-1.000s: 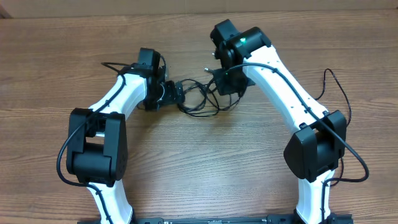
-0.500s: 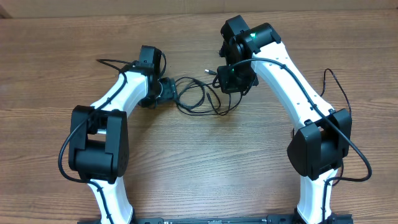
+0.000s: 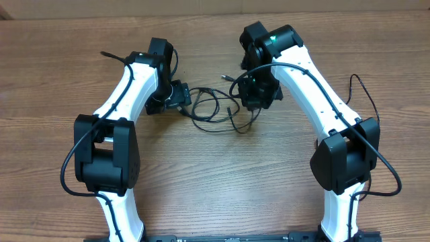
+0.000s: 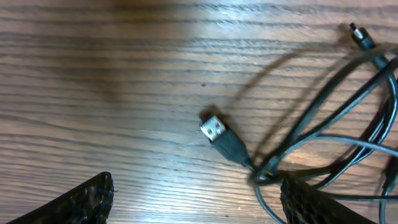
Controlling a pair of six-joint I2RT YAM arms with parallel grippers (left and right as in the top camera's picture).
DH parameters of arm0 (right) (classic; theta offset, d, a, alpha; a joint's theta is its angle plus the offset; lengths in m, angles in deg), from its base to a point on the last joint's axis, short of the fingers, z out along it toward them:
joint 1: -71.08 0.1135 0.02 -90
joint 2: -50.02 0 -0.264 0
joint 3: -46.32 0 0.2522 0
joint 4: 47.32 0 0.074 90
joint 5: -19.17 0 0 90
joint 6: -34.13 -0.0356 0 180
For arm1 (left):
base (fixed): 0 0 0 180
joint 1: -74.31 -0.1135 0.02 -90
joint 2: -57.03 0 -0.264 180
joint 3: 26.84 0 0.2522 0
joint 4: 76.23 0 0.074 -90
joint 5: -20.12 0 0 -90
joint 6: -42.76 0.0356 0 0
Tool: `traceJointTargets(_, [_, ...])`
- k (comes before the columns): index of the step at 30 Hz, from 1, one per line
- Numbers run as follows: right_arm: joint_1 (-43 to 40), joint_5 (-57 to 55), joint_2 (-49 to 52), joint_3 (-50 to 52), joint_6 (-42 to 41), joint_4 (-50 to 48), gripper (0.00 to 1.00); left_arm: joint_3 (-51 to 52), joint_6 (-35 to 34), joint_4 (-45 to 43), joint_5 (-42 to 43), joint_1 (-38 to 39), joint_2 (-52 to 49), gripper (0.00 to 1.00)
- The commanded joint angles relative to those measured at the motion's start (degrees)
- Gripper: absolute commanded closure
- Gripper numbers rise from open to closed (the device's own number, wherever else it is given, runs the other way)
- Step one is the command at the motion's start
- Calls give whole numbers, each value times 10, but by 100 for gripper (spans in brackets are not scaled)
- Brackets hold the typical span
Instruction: Untangle cables
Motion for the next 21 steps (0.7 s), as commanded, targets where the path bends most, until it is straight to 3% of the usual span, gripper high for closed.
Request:
traceJointTargets(1, [0,-36,-9,-8,-3,24,96,7,10,0,19,2,-5,13])
traceJointTargets(4, [0,-36,-9,-8,0,61,96,7,10,-5,17,2,-5,12])
traceJointTargets(16, [0,-39,-9,-8,-1,44,92,7,29,-16,-6,2,-5,9])
traceJointTargets(21, [0,-39,-9,-8,-1,38,89,7,55,-7,37,2,-5,9])
